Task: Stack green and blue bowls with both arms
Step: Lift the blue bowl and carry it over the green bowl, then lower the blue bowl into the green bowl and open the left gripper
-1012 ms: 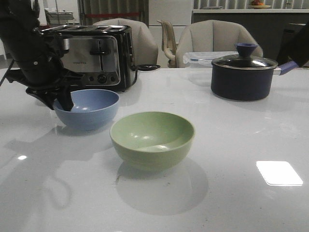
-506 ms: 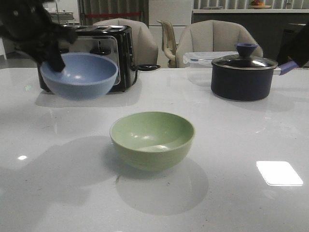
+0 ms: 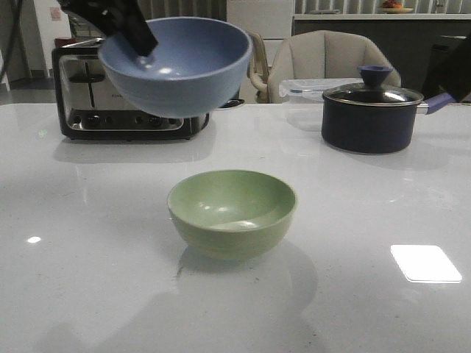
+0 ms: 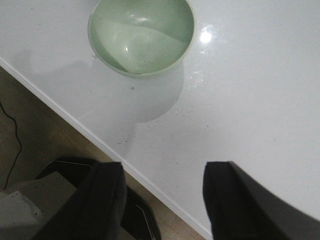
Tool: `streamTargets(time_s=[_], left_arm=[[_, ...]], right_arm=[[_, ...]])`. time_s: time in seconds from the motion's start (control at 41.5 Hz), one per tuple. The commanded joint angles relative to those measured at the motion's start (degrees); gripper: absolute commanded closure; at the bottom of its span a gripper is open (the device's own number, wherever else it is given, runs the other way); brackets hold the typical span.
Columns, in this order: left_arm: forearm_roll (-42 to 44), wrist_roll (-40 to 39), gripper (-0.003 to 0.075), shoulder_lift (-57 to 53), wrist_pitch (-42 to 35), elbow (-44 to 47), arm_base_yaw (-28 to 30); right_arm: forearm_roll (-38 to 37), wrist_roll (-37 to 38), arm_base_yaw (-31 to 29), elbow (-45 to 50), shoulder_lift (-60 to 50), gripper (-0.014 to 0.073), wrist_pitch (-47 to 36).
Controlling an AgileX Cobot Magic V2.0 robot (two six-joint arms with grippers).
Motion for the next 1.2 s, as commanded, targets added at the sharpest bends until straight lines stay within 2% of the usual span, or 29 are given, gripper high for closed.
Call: streamTargets(time_s=[0.0, 0.217, 0.627, 0.723, 0.819, 0.916, 1.036, 1.181], left_arm=[[-1.6, 0.2, 0.0622, -2.7, -6.5, 1.0, -2.7], [-1.7, 0.2, 0.0622, 1.1, -8.7, 2.5, -5.8], [-3.0, 0.2, 0.0609, 10.4, -12.6, 2.5, -6.0], [-4.1, 0.2, 0.0505, 10.9, -12.6, 2.5, -5.9], [-5.4, 0.2, 0.03, 10.6, -12.6, 2.4, -5.9], [-5.4, 0.2, 0.0184, 9.6, -12.0, 2.0, -5.9], [-5.0, 0.4, 0.0181, 6.0, -10.7, 2.0, -5.8], [-5.0, 0.4, 0.0209, -1.2, -5.4, 3.0, -5.8]], right_arm=[[-0.1, -0.1, 0.0, -1.5, -0.8, 0.0129, -2.8], [-0.1, -0.1, 0.0, -1.5, -0.8, 0.0129, -2.8], [-0.1, -0.1, 0.0, -1.5, -0.8, 0.0129, -2.8], [-0.1, -0.1, 0.0, -1.5, -0.8, 0.0129, -2.8], [-0.1, -0.1, 0.0, -1.5, -0.8, 0.0129, -2.8], [-0.1, -0.1, 0.0, -1.5, -0.8, 0.0129, -2.8], [-0.1, -0.1, 0.0, -1.5, -0.8, 0.0129, -2.8], [-0.1, -0.1, 0.0, -1.5, -0.8, 0.0129, -2.8]])
